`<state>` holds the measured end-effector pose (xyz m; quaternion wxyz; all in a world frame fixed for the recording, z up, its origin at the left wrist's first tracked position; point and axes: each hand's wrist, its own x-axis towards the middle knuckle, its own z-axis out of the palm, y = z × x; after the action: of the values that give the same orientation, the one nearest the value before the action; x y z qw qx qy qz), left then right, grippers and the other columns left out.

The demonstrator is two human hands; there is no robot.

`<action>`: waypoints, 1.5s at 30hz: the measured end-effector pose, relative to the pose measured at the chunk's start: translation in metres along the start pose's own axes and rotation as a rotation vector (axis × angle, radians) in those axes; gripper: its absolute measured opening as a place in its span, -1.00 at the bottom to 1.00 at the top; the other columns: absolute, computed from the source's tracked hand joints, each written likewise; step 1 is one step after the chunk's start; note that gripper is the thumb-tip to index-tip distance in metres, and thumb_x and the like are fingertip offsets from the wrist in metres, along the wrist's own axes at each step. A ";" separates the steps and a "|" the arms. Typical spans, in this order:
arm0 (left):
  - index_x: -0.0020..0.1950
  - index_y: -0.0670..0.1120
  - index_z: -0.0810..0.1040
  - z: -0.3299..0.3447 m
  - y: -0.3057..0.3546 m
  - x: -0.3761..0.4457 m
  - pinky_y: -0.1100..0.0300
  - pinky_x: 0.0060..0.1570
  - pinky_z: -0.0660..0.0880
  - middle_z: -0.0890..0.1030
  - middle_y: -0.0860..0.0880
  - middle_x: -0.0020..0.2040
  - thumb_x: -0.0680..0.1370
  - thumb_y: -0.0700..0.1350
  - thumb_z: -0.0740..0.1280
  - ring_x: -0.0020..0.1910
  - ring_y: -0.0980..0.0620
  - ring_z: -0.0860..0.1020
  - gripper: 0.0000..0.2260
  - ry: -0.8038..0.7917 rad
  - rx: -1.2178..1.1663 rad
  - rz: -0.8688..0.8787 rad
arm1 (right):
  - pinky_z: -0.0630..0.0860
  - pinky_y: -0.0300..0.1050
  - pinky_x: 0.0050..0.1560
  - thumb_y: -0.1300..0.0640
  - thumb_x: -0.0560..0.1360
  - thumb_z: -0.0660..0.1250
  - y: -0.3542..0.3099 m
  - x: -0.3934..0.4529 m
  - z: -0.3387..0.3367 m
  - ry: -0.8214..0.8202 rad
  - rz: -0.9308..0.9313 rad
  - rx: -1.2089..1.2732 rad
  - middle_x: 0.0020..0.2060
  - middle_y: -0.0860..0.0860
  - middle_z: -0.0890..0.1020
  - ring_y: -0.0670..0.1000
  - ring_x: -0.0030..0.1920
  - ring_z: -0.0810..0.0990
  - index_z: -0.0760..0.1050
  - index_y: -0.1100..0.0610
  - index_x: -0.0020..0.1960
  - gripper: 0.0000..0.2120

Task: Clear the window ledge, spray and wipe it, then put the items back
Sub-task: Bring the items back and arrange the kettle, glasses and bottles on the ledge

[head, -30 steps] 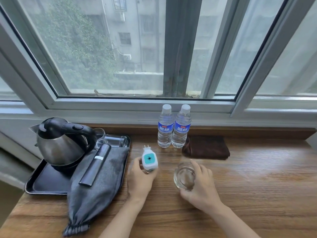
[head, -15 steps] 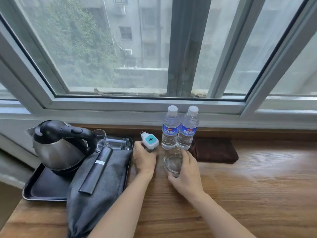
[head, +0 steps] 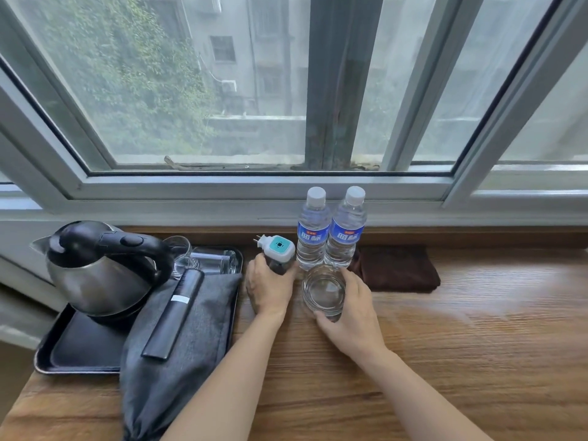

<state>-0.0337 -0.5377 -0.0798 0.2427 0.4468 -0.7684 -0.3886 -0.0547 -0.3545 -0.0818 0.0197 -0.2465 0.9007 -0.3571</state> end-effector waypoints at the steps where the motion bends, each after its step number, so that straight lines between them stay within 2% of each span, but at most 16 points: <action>1: 0.13 -0.07 0.54 -0.002 -0.005 -0.001 0.00 0.16 0.49 0.56 -0.01 0.07 0.35 0.14 0.60 0.14 -0.05 0.52 -0.51 -0.012 0.014 0.028 | 0.29 -0.08 0.54 -0.07 0.36 0.58 0.001 -0.001 -0.001 0.007 -0.002 -0.001 0.51 0.02 0.35 0.02 0.55 0.28 0.16 0.10 0.62 -0.02; 4: 0.12 -0.08 0.61 -0.005 -0.015 -0.002 0.02 0.12 0.47 0.62 -0.05 0.10 0.41 0.00 0.55 0.13 -0.11 0.53 -0.66 -0.016 0.051 0.094 | 0.25 -0.19 0.50 0.00 0.35 0.59 0.002 -0.002 -0.004 0.015 -0.009 0.003 0.47 -0.02 0.41 -0.02 0.49 0.34 0.20 0.09 0.61 -0.05; 7: 0.04 -0.06 0.62 -0.005 -0.015 0.002 0.00 0.07 0.48 0.66 -0.04 0.05 0.47 0.02 0.53 0.08 -0.12 0.55 -0.75 -0.007 0.053 0.094 | 0.24 -0.21 0.49 0.02 0.34 0.60 0.004 -0.001 -0.005 0.010 0.001 0.004 0.45 -0.04 0.44 -0.05 0.47 0.36 0.22 0.09 0.60 -0.06; 10: 0.02 -0.04 0.60 -0.003 -0.011 0.005 -0.04 0.11 0.47 0.68 -0.01 0.02 0.46 0.08 0.55 0.08 -0.12 0.54 -0.72 0.016 0.039 0.071 | 0.30 -0.15 0.50 0.00 0.34 0.60 0.003 0.001 -0.005 0.008 0.000 0.007 0.45 -0.05 0.46 -0.03 0.47 0.39 0.23 0.08 0.60 -0.06; 19: 0.05 -0.07 0.58 0.006 -0.009 0.010 -0.05 0.19 0.40 0.67 -0.09 0.02 0.43 0.16 0.55 0.11 -0.18 0.54 -0.61 0.024 0.058 -0.013 | 0.30 -0.19 0.46 -0.01 0.36 0.62 0.002 0.000 -0.008 -0.010 0.011 0.006 0.43 -0.08 0.46 -0.06 0.44 0.39 0.23 0.05 0.59 -0.08; 23: 0.10 -0.02 0.58 -0.004 -0.010 -0.008 -0.05 0.19 0.46 0.66 -0.02 0.04 0.45 0.10 0.54 0.13 -0.10 0.54 -0.66 -0.011 0.009 -0.016 | 0.33 -0.11 0.49 -0.03 0.37 0.61 0.004 0.000 -0.008 -0.021 0.007 -0.009 0.46 -0.04 0.43 -0.03 0.47 0.37 0.21 0.07 0.60 -0.07; 26: 0.13 0.03 0.59 -0.021 -0.013 -0.040 -0.03 0.19 0.46 0.62 0.10 -0.03 0.46 0.08 0.54 0.11 -0.01 0.53 -0.69 -0.015 -0.035 0.000 | 0.32 0.07 0.55 -0.06 0.40 0.60 0.003 -0.003 -0.007 -0.025 0.016 -0.040 0.52 0.05 0.37 0.06 0.54 0.30 0.19 0.10 0.61 -0.07; 28: 0.14 0.06 0.60 -0.035 -0.018 -0.064 -0.01 0.18 0.50 0.57 0.19 -0.06 0.49 0.15 0.48 0.07 0.05 0.55 -0.70 -0.012 -0.058 0.030 | 0.33 0.16 0.53 -0.07 0.41 0.58 -0.001 -0.008 -0.007 0.015 0.008 -0.077 0.50 0.12 0.38 0.13 0.54 0.30 0.23 0.13 0.59 -0.11; 31: 0.09 0.12 0.60 -0.059 -0.025 -0.090 0.00 0.12 0.56 0.58 0.23 -0.02 0.48 0.28 0.35 0.03 0.11 0.59 -0.69 0.010 -0.076 0.056 | 0.36 0.19 0.44 0.07 0.41 0.58 -0.010 -0.015 -0.004 0.113 -0.063 -0.070 0.42 0.18 0.46 0.21 0.46 0.39 0.35 0.19 0.52 -0.24; 35: 0.04 0.10 0.62 -0.089 -0.031 -0.114 0.07 0.08 0.55 0.63 0.23 -0.07 0.53 0.11 0.48 -0.01 0.18 0.56 -0.84 0.110 -0.057 0.062 | 0.41 0.26 0.42 0.20 0.41 0.55 -0.030 -0.020 0.001 0.158 -0.234 -0.011 0.35 0.18 0.51 0.23 0.39 0.46 0.44 0.21 0.44 -0.37; 39: 0.08 0.13 0.60 -0.116 -0.025 -0.132 0.09 0.06 0.57 0.62 0.25 -0.06 0.55 0.15 0.44 0.01 0.19 0.55 -0.82 0.153 -0.043 0.050 | 0.39 0.21 0.44 0.23 0.42 0.54 -0.054 -0.025 0.005 0.078 -0.336 0.073 0.35 0.16 0.52 0.20 0.39 0.46 0.45 0.19 0.43 -0.39; 45: 0.09 0.13 0.60 -0.159 -0.017 -0.137 0.10 0.09 0.58 0.64 0.24 -0.04 0.55 0.11 0.46 0.06 0.20 0.58 -0.84 0.223 -0.101 0.079 | 0.36 0.09 0.44 0.20 0.47 0.50 -0.090 -0.036 0.008 -0.036 -0.424 0.113 0.35 0.07 0.52 0.12 0.41 0.45 0.44 0.15 0.43 -0.44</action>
<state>0.1549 -0.4832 -0.0048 0.3642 0.4436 -0.7331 -0.3649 0.0174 -0.3991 -0.0336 -0.0258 -0.4353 0.8068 -0.3986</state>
